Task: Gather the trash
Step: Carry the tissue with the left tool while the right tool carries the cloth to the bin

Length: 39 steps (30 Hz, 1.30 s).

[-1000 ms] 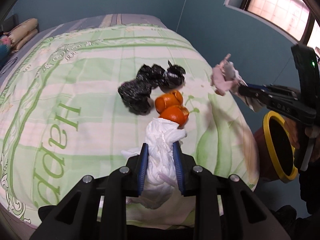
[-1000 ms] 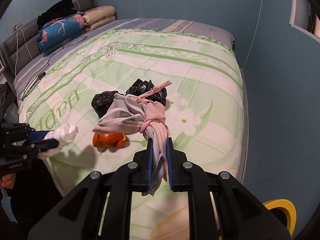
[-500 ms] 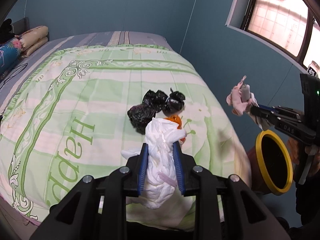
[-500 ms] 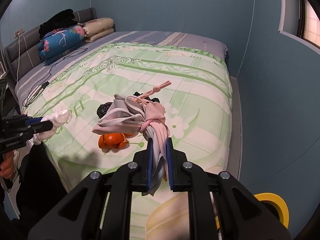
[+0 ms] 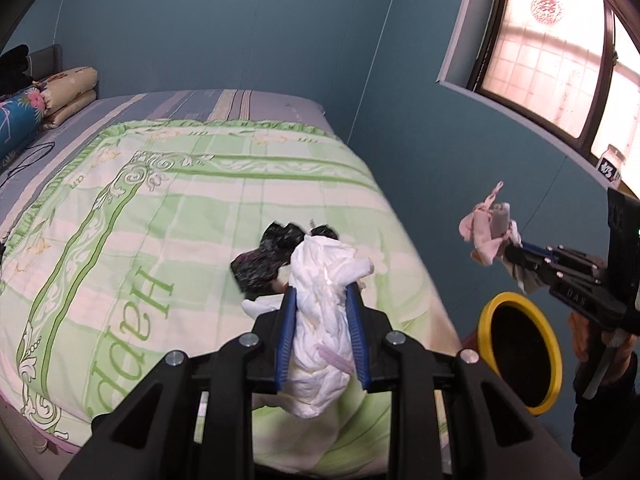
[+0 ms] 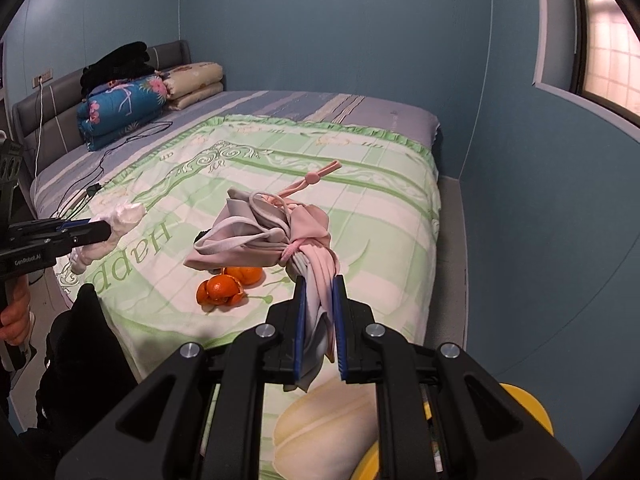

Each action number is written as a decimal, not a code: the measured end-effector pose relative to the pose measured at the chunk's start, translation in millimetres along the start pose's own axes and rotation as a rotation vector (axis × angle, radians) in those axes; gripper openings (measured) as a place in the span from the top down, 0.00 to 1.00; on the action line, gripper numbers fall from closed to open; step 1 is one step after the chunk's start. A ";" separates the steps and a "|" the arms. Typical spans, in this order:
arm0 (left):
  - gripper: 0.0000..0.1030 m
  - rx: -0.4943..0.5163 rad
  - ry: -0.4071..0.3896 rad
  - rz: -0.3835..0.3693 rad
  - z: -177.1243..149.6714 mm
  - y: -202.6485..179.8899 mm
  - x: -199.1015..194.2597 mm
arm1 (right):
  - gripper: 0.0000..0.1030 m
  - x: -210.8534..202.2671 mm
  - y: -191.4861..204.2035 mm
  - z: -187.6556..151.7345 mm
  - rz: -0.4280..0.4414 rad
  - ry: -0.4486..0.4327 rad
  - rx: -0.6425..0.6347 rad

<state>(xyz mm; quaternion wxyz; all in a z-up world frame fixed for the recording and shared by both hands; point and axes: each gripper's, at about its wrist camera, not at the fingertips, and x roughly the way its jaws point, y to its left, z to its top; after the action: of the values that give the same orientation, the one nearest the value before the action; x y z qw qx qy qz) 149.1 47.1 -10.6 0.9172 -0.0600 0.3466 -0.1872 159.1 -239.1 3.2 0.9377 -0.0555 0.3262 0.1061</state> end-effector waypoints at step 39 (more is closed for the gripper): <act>0.77 0.214 0.053 -0.294 16.9 -206.4 37.9 | 0.89 -103.2 -116.4 -67.6 -0.258 -0.051 0.131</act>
<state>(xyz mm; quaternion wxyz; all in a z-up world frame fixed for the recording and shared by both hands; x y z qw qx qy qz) 124.1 -158.3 28.4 0.8716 -0.0072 0.3361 -0.3567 67.0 -380.6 18.7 0.9531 -0.0330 0.2988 -0.0356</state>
